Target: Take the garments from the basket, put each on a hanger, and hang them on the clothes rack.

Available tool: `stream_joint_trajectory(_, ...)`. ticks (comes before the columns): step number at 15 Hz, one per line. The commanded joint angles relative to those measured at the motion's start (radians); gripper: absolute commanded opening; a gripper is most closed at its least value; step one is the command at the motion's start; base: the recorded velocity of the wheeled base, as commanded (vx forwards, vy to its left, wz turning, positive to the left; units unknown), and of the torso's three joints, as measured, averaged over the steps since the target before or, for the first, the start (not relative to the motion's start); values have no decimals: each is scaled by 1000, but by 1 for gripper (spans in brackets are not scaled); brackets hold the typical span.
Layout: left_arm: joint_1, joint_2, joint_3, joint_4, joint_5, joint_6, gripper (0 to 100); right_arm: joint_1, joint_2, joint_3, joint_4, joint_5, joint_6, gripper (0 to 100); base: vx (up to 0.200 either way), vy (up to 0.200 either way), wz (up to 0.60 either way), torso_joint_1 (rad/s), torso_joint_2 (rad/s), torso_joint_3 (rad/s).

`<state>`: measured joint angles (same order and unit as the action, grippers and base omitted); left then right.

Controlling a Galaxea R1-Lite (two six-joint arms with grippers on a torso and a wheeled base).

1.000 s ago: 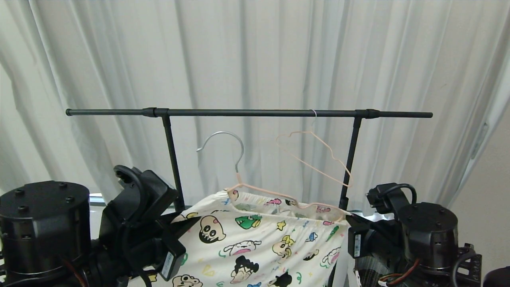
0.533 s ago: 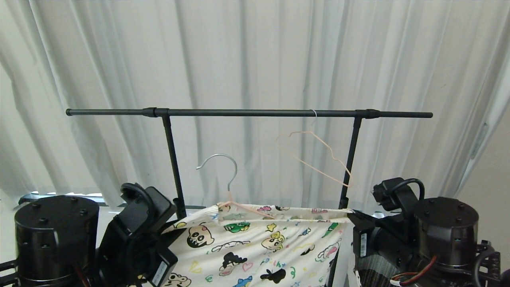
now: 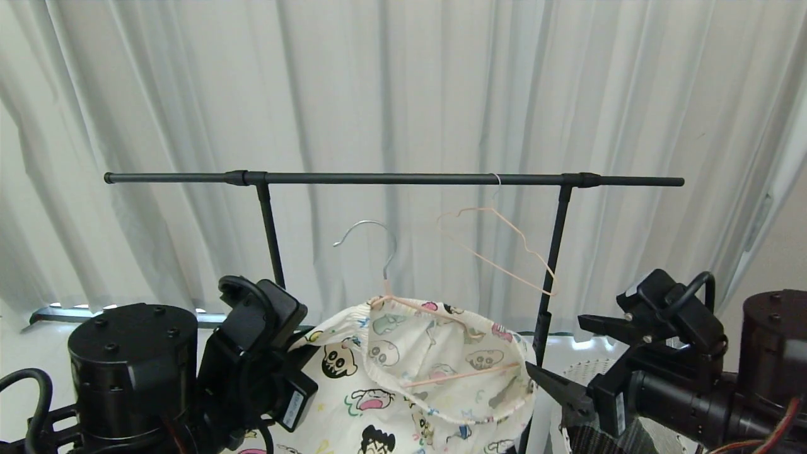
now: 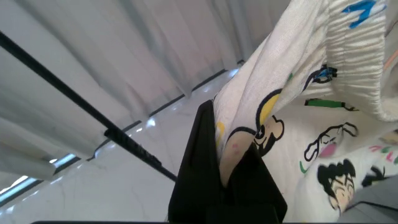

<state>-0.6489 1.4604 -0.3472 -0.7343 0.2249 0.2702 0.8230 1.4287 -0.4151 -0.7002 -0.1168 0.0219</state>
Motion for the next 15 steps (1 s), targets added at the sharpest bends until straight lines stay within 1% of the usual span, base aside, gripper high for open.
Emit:
stream_joint_trajectory(1,-21,20,4,-2,-1,-2,0,1,-68,-25,54,52,-27,100,0,0,0,0,0,0)
stream_joint_trajectory(3,-20,20,5,-2,-1,-2,0,1,-117,-76,182,138,-56,100,0,0,0,0,0,0)
stream_joint_trajectory(5,-31,14,10,-13,-1,-3,0,1,-136,-131,294,206,-88,100,0,0,0,0,0,0)
stream_joint_trajectory(7,-72,17,47,-83,-1,0,0,2,-103,-192,366,255,-142,100,0,0,0,0,0,0)
stream_joint_trajectory(9,-150,17,105,-128,1,0,0,5,-56,-225,416,287,-181,100,0,0,0,0,0,0)
stream_joint_trajectory(10,-184,17,129,-149,1,3,0,8,-27,-234,419,307,-197,100,0,0,0,0,0,0)
stream_joint_trajectory(12,-218,15,139,-169,1,7,0,41,18,-261,429,327,-218,100,0,0,0,0,0,0)
stream_joint_trajectory(14,-233,14,132,-171,1,11,0,88,52,-301,475,328,-220,100,0,0,0,0,0,0)
stream_joint_trajectory(15,-239,11,132,-172,1,11,0,99,64,-317,496,328,-220,100,0,0,0,0,0,0)
